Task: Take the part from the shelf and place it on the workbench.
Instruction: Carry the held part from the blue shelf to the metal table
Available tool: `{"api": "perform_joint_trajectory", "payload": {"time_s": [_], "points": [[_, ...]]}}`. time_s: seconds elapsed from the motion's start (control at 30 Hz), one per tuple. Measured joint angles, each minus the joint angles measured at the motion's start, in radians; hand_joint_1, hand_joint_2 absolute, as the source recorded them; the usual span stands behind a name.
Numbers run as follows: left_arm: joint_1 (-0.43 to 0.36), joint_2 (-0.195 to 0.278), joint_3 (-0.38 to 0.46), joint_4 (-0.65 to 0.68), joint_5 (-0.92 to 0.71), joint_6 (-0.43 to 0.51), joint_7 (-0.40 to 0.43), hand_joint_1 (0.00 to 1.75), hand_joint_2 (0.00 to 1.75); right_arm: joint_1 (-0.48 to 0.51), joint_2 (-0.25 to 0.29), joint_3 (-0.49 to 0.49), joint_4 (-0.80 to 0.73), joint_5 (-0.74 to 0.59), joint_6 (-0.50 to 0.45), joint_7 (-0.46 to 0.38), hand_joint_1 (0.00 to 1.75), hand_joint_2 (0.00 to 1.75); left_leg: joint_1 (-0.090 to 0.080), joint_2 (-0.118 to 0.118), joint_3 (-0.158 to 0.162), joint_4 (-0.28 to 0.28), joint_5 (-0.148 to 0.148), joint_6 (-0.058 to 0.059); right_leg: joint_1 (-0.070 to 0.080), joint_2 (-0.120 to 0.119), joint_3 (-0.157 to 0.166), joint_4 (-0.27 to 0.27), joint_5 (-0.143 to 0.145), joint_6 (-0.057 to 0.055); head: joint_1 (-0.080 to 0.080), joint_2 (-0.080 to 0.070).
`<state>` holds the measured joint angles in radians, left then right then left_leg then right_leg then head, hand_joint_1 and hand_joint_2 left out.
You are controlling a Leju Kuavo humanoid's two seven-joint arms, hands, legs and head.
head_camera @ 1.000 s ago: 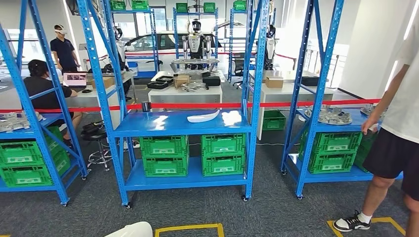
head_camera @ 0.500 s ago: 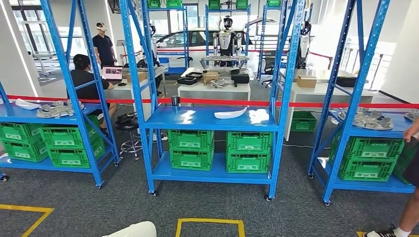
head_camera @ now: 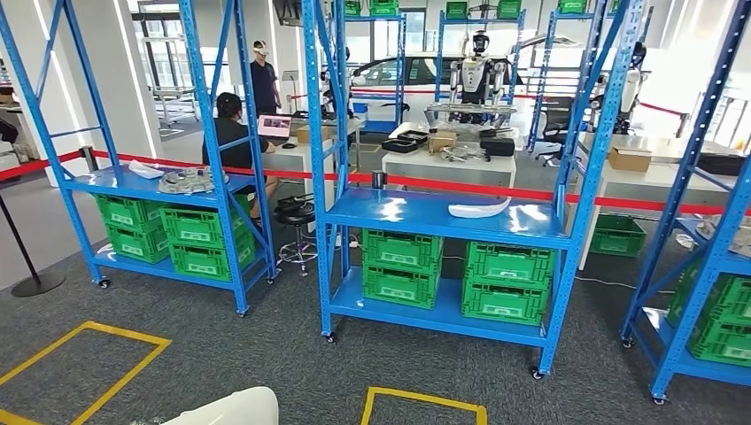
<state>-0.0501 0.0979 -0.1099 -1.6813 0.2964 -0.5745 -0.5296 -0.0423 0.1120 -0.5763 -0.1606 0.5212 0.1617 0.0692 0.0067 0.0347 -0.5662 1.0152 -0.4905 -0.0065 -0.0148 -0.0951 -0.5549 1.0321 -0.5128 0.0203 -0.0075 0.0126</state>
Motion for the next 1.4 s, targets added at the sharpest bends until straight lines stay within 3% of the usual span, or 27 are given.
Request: {"api": "perform_joint_trajectory", "payload": {"time_s": [0.03, 0.1, 0.13, 0.2, 0.27, 0.33, 0.4, 0.47, 0.53, 0.6, 0.67, 0.7, 0.73, 0.77, 0.83, 0.9, 0.97, 1.0, 1.07, 1.13, 1.2, 1.23, 1.27, 1.33, 1.4], "points": [[-0.002, 0.000, 0.000, 0.001, 0.000, 0.000, 0.000, 1.75, 1.75, 0.000, 0.000, 0.000, 0.000, -0.001, 0.000, 0.000, 0.00, 1.75, 0.001, -0.011, 0.000, -0.002, 0.004, 0.007, -0.002, 0.026, -0.012, 0.032, -0.023, 0.005, 0.001, 0.000], [-0.006, -0.003, 0.000, 0.002, 0.002, 0.001, 0.000, 1.75, 1.75, 0.002, 0.000, 0.000, 0.000, -0.002, -0.001, 0.002, 0.00, 1.75, 0.001, -0.033, -0.003, -0.002, 0.011, 0.016, -0.002, 0.078, -0.064, 0.149, -0.090, 0.007, 0.003, 0.000], [-0.007, -0.004, 0.000, 0.004, 0.002, 0.001, 0.001, 1.75, 1.75, 0.004, 0.000, 0.000, 0.000, -0.002, -0.002, 0.003, 0.00, 1.75, 0.000, -0.045, -0.006, -0.001, 0.013, 0.019, -0.001, 0.087, -0.096, 0.216, -0.118, 0.006, 0.004, 0.000], [-0.007, -0.006, 0.000, 0.008, 0.002, 0.003, 0.003, 1.75, 1.75, 0.006, 0.000, 0.000, 0.000, -0.003, -0.003, 0.004, 0.00, 1.75, -0.002, -0.071, -0.009, 0.002, 0.014, 0.020, 0.000, 0.092, -0.128, 0.279, -0.124, 0.002, 0.004, 0.000], [-0.009, -0.007, 0.000, 0.010, 0.002, 0.006, 0.005, 1.75, 1.75, 0.005, 0.000, 0.000, 0.000, -0.005, -0.003, 0.004, 0.00, 1.75, -0.003, -0.100, -0.011, 0.008, 0.014, 0.018, 0.000, 0.105, -0.091, 0.191, -0.058, -0.004, 0.004, 0.000], [-0.016, -0.009, 0.000, 0.011, 0.002, 0.008, 0.006, 1.75, 1.75, 0.004, 0.000, 0.000, 0.000, -0.006, -0.003, 0.003, 0.00, 1.75, -0.004, -0.127, -0.016, 0.015, 0.013, 0.009, -0.003, 0.149, -0.032, 0.057, -0.005, -0.010, 0.004, 0.000], [-0.021, -0.010, 0.000, 0.012, 0.002, 0.009, 0.006, 1.75, 1.75, 0.004, -0.001, -0.001, 0.000, -0.008, -0.003, 0.003, 0.00, 1.75, -0.003, -0.149, -0.024, 0.017, 0.015, -0.005, -0.002, 0.170, -0.013, 0.008, 0.002, -0.013, 0.003, 0.000], [-0.022, -0.010, 0.000, 0.012, 0.002, 0.009, 0.006, 1.75, 1.75, 0.002, 0.000, -0.001, 0.000, -0.008, -0.004, 0.004, 0.00, 1.75, 0.000, -0.163, -0.033, 0.012, 0.021, -0.018, -0.001, 0.147, -0.013, 0.003, 0.007, -0.022, 0.004, 0.000], [-0.024, -0.009, -0.001, 0.012, 0.002, 0.009, 0.006, 1.75, 1.75, 0.000, 0.000, -0.001, 0.000, -0.008, -0.004, 0.003, 0.00, 1.75, -0.001, -0.125, -0.051, 0.040, 0.003, -0.029, -0.003, 0.122, -0.010, -0.005, 0.013, -0.037, 0.001, 0.000], [-0.028, -0.009, -0.002, 0.014, 0.003, 0.010, 0.006, 1.75, 1.75, 0.001, 0.000, -0.001, 0.000, -0.008, -0.004, 0.003, 0.00, 1.75, -0.001, -0.065, -0.098, 0.144, -0.058, -0.037, -0.002, 0.095, -0.010, -0.009, 0.014, -0.046, -0.002, 0.000], [-0.028, -0.009, -0.002, 0.017, 0.003, 0.010, 0.007, 1.75, 1.75, 0.004, 0.000, -0.002, 0.000, -0.008, -0.004, 0.004, 0.00, 1.75, 0.002, -0.046, -0.152, 0.262, -0.108, -0.044, 0.000, 0.066, -0.010, -0.009, 0.012, -0.050, -0.003, 0.000], [-0.027, -0.009, -0.002, 0.020, 0.003, 0.010, 0.008, 1.75, 1.75, 0.004, 0.000, -0.002, 0.000, -0.008, -0.004, 0.004, 0.00, 1.75, 0.003, -0.042, -0.159, 0.283, -0.109, -0.047, 0.000, 0.052, -0.011, -0.008, 0.012, -0.050, -0.003, 0.000], [-0.027, -0.009, -0.002, 0.022, 0.003, 0.010, 0.010, 1.75, 1.75, 0.004, 0.000, -0.002, 0.000, -0.008, -0.004, 0.004, 0.00, 1.75, 0.004, -0.039, -0.149, 0.269, -0.093, -0.047, 0.001, 0.039, -0.010, -0.008, 0.011, -0.049, -0.003, 0.000], [-0.027, -0.009, -0.002, 0.023, 0.003, 0.011, 0.011, 1.75, 1.75, 0.002, 0.000, -0.002, 0.000, -0.008, -0.004, 0.005, 0.00, 1.75, 0.005, -0.028, -0.117, 0.214, -0.063, -0.047, 0.001, 0.027, -0.009, -0.007, 0.010, -0.048, -0.004, 0.000], [-0.029, -0.009, -0.002, 0.023, 0.004, 0.012, 0.012, 1.75, 1.75, 0.001, 0.000, -0.002, 0.000, -0.007, -0.004, 0.006, 0.00, 1.75, 0.001, 0.020, -0.041, 0.077, -0.014, -0.039, 0.003, 0.004, -0.007, -0.003, 0.005, -0.041, -0.004, 0.000], [-0.028, -0.011, -0.003, 0.021, 0.000, 0.025, 0.013, 1.75, 1.75, 0.000, 0.000, -0.002, 0.000, 0.001, -0.001, 0.009, 0.00, 1.75, -0.006, 0.044, -0.010, 0.010, 0.002, -0.026, 0.007, -0.015, -0.004, -0.001, 0.002, -0.029, -0.003, 0.000], [0.000, -0.014, -0.002, 0.000, -0.017, 0.049, 0.012, 1.75, 1.75, -0.002, -0.003, 0.000, 0.000, 0.021, 0.010, 0.013, 0.00, 1.75, -0.010, 0.021, -0.013, 0.007, 0.005, -0.013, 0.006, -0.032, 0.001, -0.003, 0.000, -0.018, -0.002, 0.000], [0.023, -0.018, 0.000, -0.021, -0.028, 0.061, 0.010, 1.75, 1.75, -0.003, -0.005, 0.001, 0.000, 0.029, 0.017, 0.013, 0.00, 1.75, -0.010, 0.011, -0.011, 0.003, 0.008, -0.007, 0.003, -0.026, 0.003, 0.000, -0.005, -0.012, -0.001, 0.000], [0.065, -0.027, 0.001, -0.065, -0.042, 0.071, 0.006, 1.75, 1.75, -0.001, -0.012, 0.003, 0.000, 0.039, 0.027, 0.012, 0.00, 1.75, -0.005, -0.011, -0.006, -0.003, 0.014, 0.006, -0.002, 0.022, -0.014, 0.054, -0.045, -0.002, 0.000, 0.000], [0.091, -0.037, 0.002, -0.092, -0.046, 0.074, 0.005, 1.75, 1.75, 0.003, -0.019, 0.004, 0.000, 0.042, 0.030, 0.012, 0.00, 1.75, -0.003, -0.038, -0.008, -0.003, 0.017, 0.013, -0.003, 0.075, -0.070, 0.179, -0.110, 0.001, 0.003, 0.000], [0.110, -0.043, 0.002, -0.107, -0.047, 0.075, 0.005, 1.75, 1.75, 0.007, -0.025, 0.005, 0.000, 0.044, 0.030, 0.012, 0.00, 1.75, -0.004, -0.069, -0.010, -0.001, 0.018, 0.014, -0.002, 0.089, -0.119, 0.275, -0.136, 0.002, 0.005, 0.000], [0.118, -0.044, 0.002, -0.113, -0.048, 0.075, 0.005, 1.75, 1.75, 0.007, -0.027, 0.006, 0.000, 0.044, 0.030, 0.012, 0.00, 1.75, -0.004, -0.086, -0.011, 0.001, 0.018, 0.014, -0.003, 0.092, -0.121, 0.272, -0.120, 0.001, 0.005, 0.000], [0.122, -0.045, 0.002, -0.119, -0.048, 0.075, 0.005, 1.75, 1.75, 0.007, -0.028, 0.006, 0.000, 0.044, 0.030, 0.012, 0.00, 1.75, -0.003, -0.102, -0.011, 0.004, 0.017, 0.013, -0.004, 0.097, -0.102, 0.226, -0.087, 0.000, 0.005, 0.000], [0.125, -0.048, 0.002, -0.129, -0.048, 0.075, 0.005, 1.75, 1.75, 0.006, -0.030, 0.007, 0.000, 0.044, 0.030, 0.012, 0.00, 1.75, -0.002, -0.132, -0.014, 0.012, 0.015, 0.006, -0.008, 0.135, -0.040, 0.087, -0.024, -0.002, 0.005, 0.000], [0.128, -0.049, 0.002, -0.138, -0.048, 0.075, 0.005, 1.75, 1.75, 0.005, -0.030, 0.009, 0.000, 0.044, 0.030, 0.012, 0.00, 1.75, -0.003, -0.157, -0.021, 0.017, 0.016, -0.008, -0.009, 0.162, -0.009, 0.016, -0.005, -0.006, 0.005, 0.000]]}}
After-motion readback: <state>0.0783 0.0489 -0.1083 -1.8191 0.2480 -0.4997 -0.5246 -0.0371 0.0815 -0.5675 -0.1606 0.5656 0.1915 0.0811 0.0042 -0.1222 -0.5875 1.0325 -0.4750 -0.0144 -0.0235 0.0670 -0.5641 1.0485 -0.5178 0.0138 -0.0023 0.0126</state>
